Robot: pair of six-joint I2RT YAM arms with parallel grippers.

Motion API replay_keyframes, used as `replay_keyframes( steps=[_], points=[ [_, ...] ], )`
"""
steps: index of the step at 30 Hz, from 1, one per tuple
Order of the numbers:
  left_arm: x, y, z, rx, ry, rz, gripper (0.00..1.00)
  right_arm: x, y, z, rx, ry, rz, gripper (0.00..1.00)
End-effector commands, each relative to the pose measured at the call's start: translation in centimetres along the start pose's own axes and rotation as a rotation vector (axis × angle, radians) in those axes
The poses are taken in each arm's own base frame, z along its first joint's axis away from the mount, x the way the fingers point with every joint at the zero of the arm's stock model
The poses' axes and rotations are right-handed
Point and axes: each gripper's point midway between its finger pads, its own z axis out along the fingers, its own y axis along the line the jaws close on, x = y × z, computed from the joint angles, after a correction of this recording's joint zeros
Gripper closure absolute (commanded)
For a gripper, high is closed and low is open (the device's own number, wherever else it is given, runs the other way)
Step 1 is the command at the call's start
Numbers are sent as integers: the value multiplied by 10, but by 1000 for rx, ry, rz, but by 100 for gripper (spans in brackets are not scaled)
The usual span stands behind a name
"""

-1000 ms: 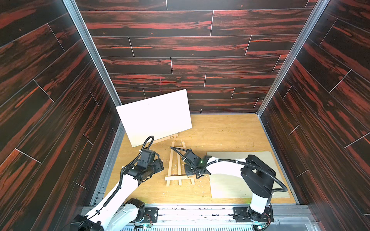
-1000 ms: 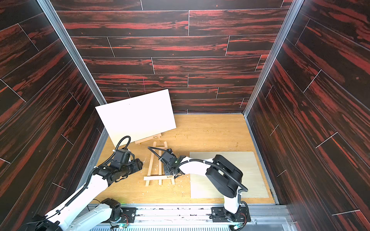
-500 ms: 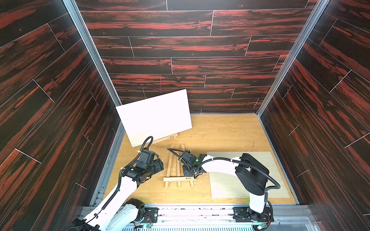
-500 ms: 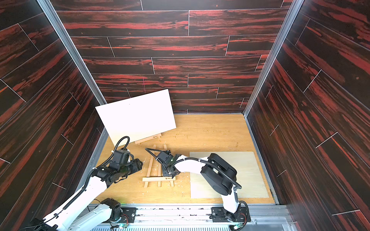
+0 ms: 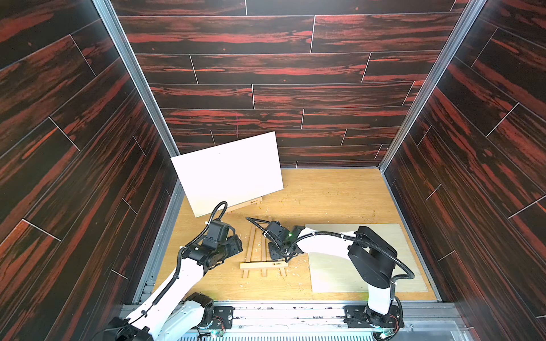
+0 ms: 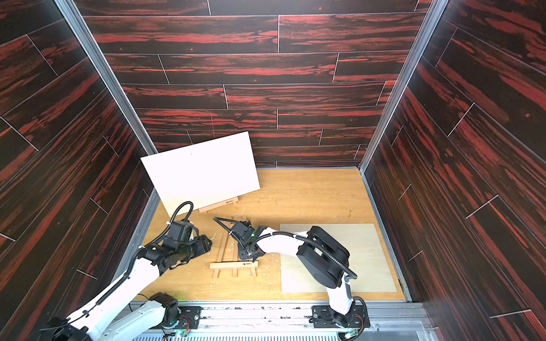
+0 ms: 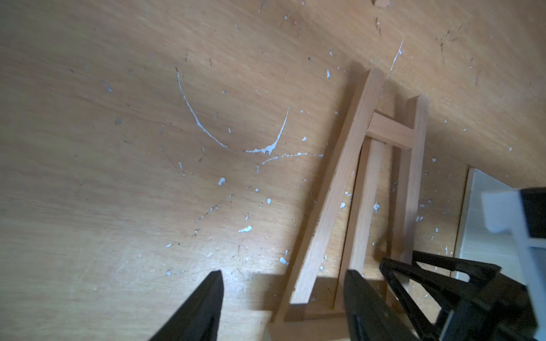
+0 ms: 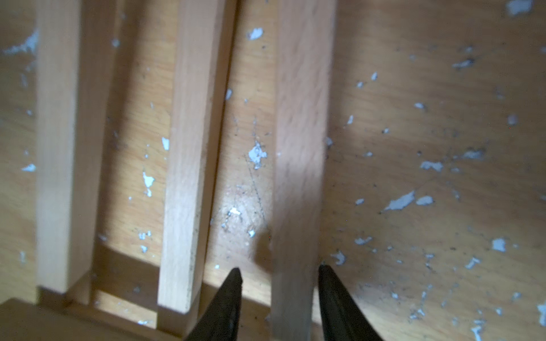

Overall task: Disassemble the easel
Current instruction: Place the easel at the center of the board, then move the easel to the corner of the board.

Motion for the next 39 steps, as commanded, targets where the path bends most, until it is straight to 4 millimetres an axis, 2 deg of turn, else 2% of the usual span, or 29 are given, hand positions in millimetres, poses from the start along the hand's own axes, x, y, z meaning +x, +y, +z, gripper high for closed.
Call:
replay_keyframes(
  steps=[1,5,9,12,15,20,27,30,39],
  points=[
    [-6,-18,-1,39,3,-5,31,-13,-8,-31,-29,-53,51,46],
    [-2,-37,14,54,57,-13,31,-21,-22,-54,-93,-94,122,37],
    [2,-61,30,47,108,0,28,-21,-43,-67,-125,-103,187,29],
    [5,-81,38,35,141,26,21,-19,-60,-71,-151,-104,238,25],
    [9,-98,46,25,164,51,21,-16,-76,-73,-162,-108,276,24],
    [26,-114,67,-38,230,102,24,-13,-99,-76,-181,-128,345,23],
    [50,-125,93,-117,303,152,31,-12,-105,-82,-317,-170,373,19],
    [61,-120,100,-178,343,182,35,-12,-99,-85,-371,-183,352,18],
    [72,-118,115,-225,389,214,48,-17,-87,-86,-481,-190,340,17]
  ],
)
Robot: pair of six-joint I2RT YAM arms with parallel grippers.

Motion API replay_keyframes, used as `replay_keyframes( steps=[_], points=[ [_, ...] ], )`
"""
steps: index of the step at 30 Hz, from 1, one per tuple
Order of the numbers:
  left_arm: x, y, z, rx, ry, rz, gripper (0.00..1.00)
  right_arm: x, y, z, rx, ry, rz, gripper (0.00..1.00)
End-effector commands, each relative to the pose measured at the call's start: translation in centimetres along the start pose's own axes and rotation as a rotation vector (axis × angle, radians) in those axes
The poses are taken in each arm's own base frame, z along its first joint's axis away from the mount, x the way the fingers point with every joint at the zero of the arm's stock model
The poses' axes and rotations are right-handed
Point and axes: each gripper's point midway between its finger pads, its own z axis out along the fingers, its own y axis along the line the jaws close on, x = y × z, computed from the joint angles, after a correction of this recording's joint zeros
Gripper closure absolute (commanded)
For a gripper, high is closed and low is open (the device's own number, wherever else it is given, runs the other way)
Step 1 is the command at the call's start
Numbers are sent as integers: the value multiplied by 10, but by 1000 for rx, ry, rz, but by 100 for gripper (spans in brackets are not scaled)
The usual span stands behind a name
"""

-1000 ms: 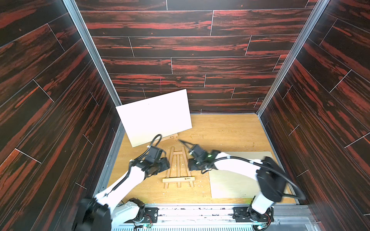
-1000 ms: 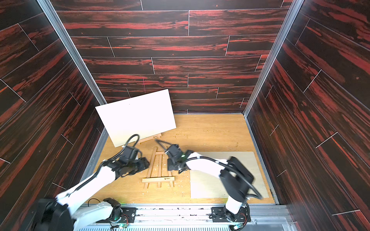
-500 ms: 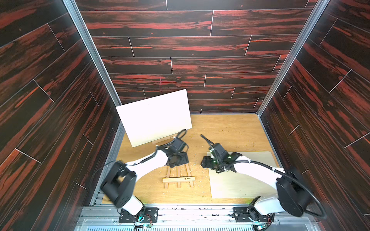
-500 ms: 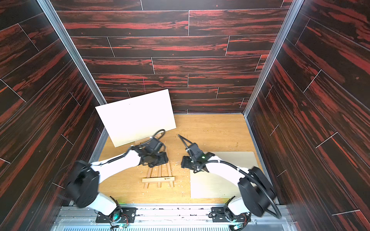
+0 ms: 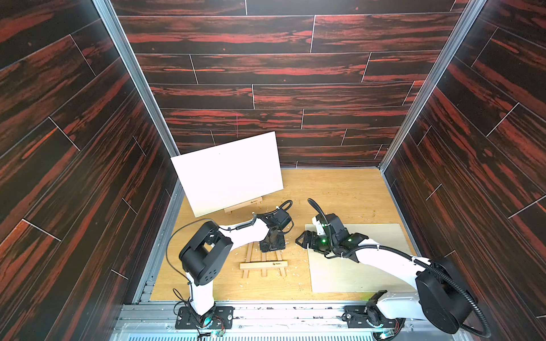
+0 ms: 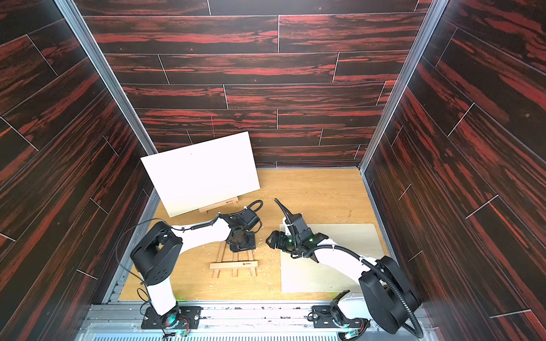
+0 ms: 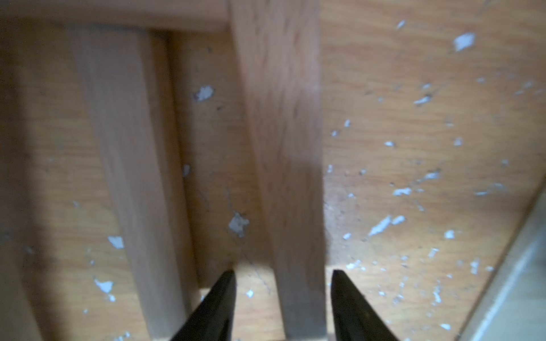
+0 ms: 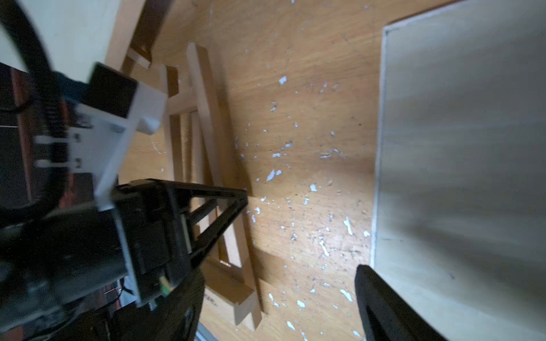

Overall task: Disassemble the easel
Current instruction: Move the easel to the corner of the board.

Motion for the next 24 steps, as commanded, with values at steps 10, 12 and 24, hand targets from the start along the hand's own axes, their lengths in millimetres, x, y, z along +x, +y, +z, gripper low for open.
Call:
replay_keyframes(
  steps=[10,12,24],
  points=[
    [10,14,7,-66,34,-1,75,-8,14,-4,-78,-26,-17,17],
    [15,18,8,-67,40,-7,81,-9,15,-4,-78,-30,-20,17],
    [36,91,-8,-144,21,-69,100,-15,28,-2,-124,-32,-38,17]
  ],
)
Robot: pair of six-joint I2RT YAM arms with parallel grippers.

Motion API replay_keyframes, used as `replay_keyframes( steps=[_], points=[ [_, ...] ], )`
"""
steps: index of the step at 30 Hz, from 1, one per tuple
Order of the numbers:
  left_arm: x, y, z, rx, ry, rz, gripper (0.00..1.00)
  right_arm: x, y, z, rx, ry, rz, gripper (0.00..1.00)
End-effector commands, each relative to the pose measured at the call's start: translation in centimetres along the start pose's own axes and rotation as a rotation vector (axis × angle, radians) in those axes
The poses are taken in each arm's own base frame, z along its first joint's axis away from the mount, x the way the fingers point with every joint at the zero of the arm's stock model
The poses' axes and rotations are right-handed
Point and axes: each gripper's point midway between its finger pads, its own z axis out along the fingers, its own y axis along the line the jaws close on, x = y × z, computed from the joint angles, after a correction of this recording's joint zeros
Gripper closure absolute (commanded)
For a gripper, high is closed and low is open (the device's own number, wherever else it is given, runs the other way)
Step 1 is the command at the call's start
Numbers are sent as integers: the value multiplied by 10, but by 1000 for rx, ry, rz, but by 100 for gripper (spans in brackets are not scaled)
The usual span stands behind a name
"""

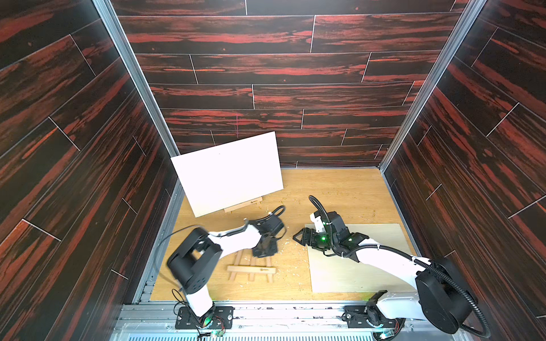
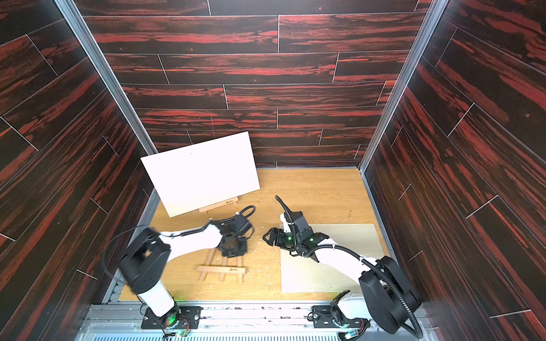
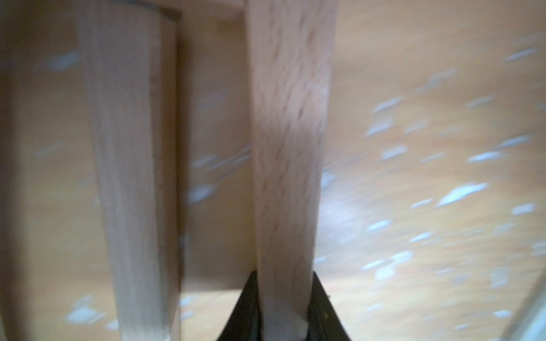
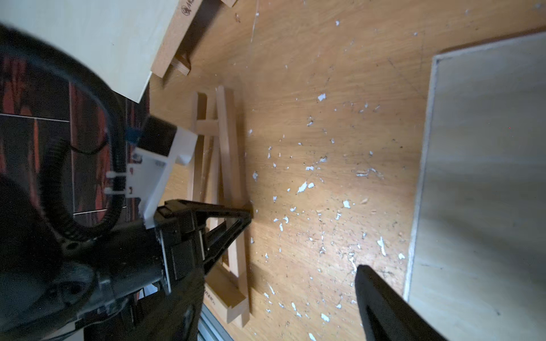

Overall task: Disassemble the easel
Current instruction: Move the easel to the corner of the board.

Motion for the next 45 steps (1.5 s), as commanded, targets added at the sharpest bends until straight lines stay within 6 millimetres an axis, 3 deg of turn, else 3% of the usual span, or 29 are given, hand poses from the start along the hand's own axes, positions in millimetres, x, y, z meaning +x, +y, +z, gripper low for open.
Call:
replay_keyframes(
  steps=[1,10,21,35,45],
  points=[
    [12,53,-1,-133,33,-18,100,-7,11,1,-43,-10,-9,17],
    [8,116,-8,-202,75,-9,100,-10,33,8,-91,6,-40,17],
    [8,161,-15,-282,84,-57,100,-5,52,18,-121,29,-67,17],
    [3,173,-21,-300,69,-101,100,-6,63,24,-135,29,-81,17],
    [-8,163,-38,-255,18,-95,69,-11,68,29,-139,23,-76,17]
  ],
)
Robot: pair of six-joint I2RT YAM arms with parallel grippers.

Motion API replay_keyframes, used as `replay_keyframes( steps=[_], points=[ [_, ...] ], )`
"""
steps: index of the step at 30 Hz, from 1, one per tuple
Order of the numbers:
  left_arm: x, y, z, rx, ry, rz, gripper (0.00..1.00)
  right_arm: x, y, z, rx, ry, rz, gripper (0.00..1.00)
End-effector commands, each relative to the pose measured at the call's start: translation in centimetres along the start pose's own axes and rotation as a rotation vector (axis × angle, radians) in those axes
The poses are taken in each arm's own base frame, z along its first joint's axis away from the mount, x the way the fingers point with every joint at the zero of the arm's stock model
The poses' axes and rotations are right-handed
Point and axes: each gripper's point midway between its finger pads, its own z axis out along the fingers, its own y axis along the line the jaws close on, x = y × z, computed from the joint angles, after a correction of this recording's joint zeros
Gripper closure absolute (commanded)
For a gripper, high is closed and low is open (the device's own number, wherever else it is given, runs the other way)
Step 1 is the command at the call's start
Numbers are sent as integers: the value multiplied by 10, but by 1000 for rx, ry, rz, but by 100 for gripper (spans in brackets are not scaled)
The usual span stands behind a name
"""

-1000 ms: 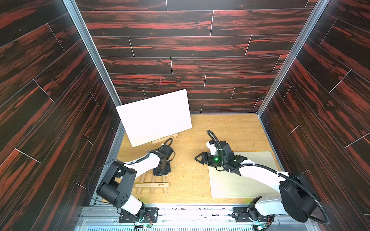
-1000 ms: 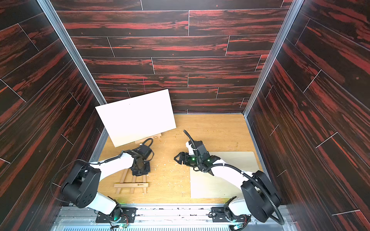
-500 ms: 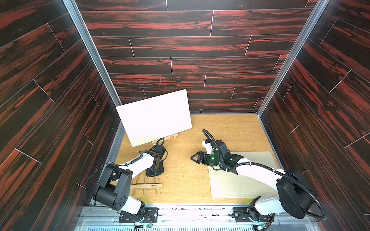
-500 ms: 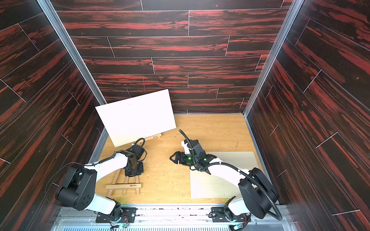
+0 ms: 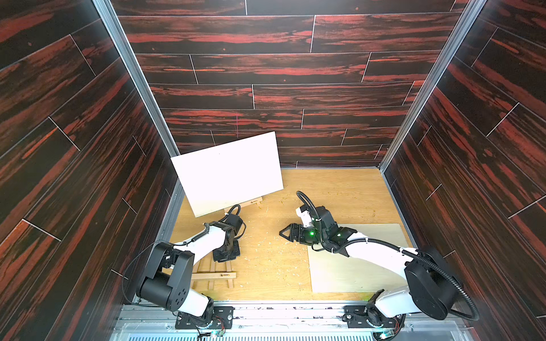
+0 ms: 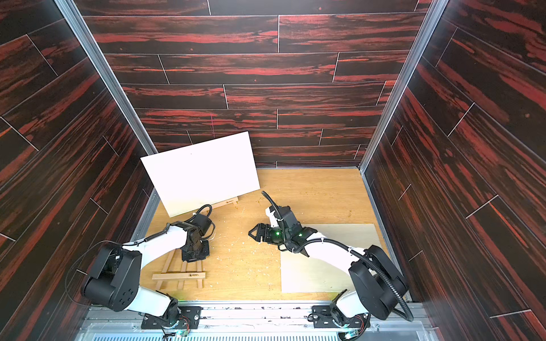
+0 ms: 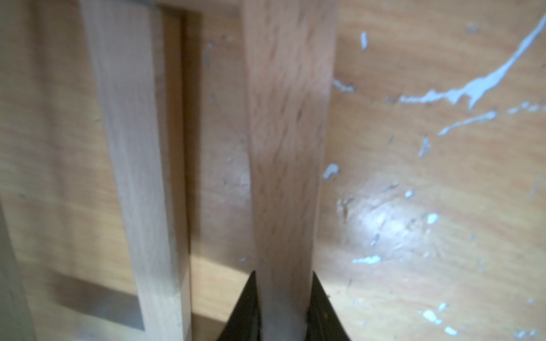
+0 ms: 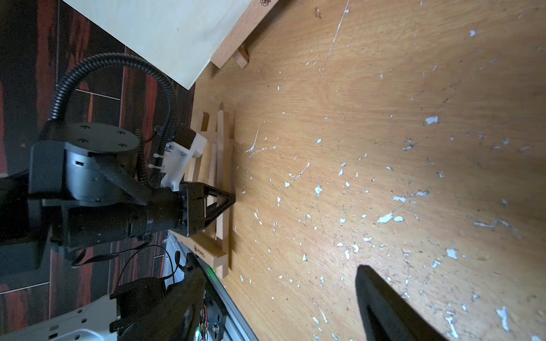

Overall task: Disassemble the easel
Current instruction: Move the easel to the corner of the board, then move the easel to the center of the board.

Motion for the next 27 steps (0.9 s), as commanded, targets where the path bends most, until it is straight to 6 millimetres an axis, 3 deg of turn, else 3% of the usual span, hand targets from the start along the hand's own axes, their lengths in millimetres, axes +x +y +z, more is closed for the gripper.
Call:
replay_keyframes(
  steps=[1,7,12,19,27],
  points=[
    [0,9,-15,-20,-24,0,66,-8,8,7,-12,-10,4,16],
    [-4,6,-29,17,-51,-18,56,-12,11,14,-12,-10,3,16],
    [-10,4,-55,61,-115,-28,50,-21,13,24,6,-34,8,15],
    [-22,2,-98,168,-275,-62,36,-53,15,49,40,-130,36,15],
    [-29,0,-115,270,-420,-102,27,-92,21,94,24,-202,64,16]
  ],
)
